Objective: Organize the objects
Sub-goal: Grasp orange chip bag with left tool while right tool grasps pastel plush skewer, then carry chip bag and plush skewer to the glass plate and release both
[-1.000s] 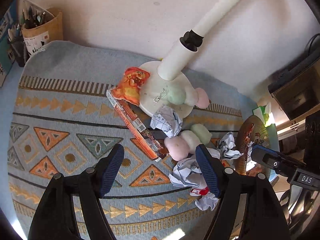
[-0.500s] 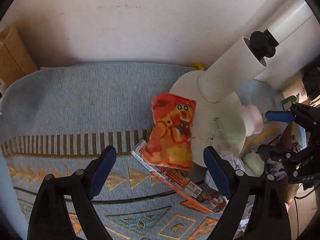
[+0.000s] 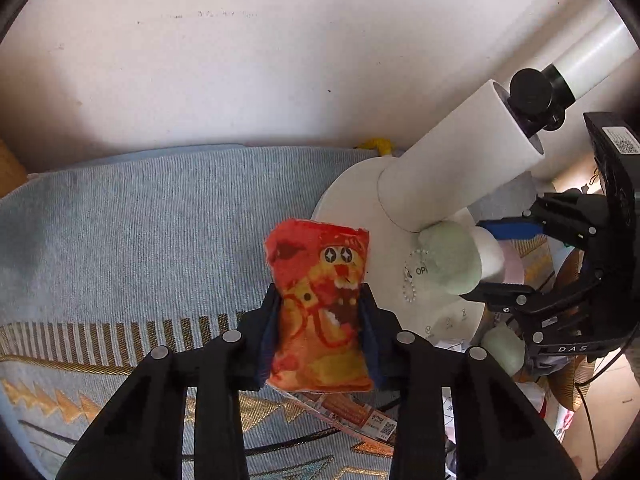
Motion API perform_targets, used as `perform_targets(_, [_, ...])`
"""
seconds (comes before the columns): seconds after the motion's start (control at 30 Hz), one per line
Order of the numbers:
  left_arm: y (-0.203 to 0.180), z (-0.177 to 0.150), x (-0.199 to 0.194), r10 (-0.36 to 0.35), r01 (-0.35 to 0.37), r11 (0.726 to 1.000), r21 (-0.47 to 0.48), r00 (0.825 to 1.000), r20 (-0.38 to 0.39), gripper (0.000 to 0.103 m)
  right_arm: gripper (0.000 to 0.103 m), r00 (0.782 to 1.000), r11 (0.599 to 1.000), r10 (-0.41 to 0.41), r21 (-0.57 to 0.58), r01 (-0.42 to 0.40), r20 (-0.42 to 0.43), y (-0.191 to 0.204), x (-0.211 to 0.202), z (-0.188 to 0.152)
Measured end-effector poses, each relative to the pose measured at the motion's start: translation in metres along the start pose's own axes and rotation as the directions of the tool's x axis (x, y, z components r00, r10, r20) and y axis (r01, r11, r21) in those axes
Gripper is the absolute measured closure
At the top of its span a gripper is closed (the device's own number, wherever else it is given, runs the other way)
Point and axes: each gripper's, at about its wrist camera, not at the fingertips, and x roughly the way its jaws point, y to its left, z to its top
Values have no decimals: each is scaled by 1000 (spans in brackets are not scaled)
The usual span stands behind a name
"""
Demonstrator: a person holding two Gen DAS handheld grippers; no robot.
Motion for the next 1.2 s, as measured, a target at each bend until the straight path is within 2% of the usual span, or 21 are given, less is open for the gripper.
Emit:
perform_targets(0.07, [-3,-2,-7,5,-5,1000,4,1000,20,73,56,1000,999,-15,42,15,8,2,-3,-5])
perform_targets(0.2, [-2,-11,-28,-16,17,999,-26,999,47,73,58,1000,985,10,171,-14,19,9,-14,-23])
perform_targets(0.37, [-3,-47,-66,3,3,998,-68,996,85,73,58,996,960,10,279,-35,93,33,-66,-53])
perform_targets(0.47, [-10,-79,-80,39,-33,997,-76,996,81,73,57,989,944,56,316,-98,138,65,-98,-68])
perform_targets(0.53, [-10,-103,-89,65,-59,995,-82,995,70,73,57,981,912,130,371,-176,146,90,-105,-80])
perform_targets(0.6, [-7,-127,-96,84,-78,992,-101,995,51,73,57,974,874,192,430,-226,120,122,-93,-96])
perform_targets(0.7, [2,-162,-101,94,-91,984,-151,995,14,73,57,973,849,225,478,-223,55,164,-64,-117])
perform_targets(0.77, [10,-179,-99,122,-124,977,-173,992,-23,73,57,972,837,236,507,-205,2,176,-43,-130])
perform_targets(0.87, [15,-201,-102,141,-148,971,-190,989,-49,73,57,963,805,269,548,-225,-1,183,-20,-143])
perform_targets(0.93, [19,-208,-106,138,-144,970,-197,989,-45,73,56,966,817,260,534,-216,-7,188,-10,-145])
perform_targets(1.03, [26,-216,-112,130,-135,971,-198,991,-41,73,54,950,811,309,510,-287,43,191,-5,-151])
perform_targets(1.1, [26,-220,-111,121,-128,972,-197,991,-48,73,48,942,807,332,502,-311,50,194,-5,-155])
perform_targets(1.17, [23,-223,-114,119,-128,973,-193,991,-58,73,33,955,832,291,478,-281,56,198,-10,-160])
perform_targets(1.2, [23,-226,-118,119,-129,973,-191,991,-61,73,32,960,845,276,462,-269,55,200,-12,-160])
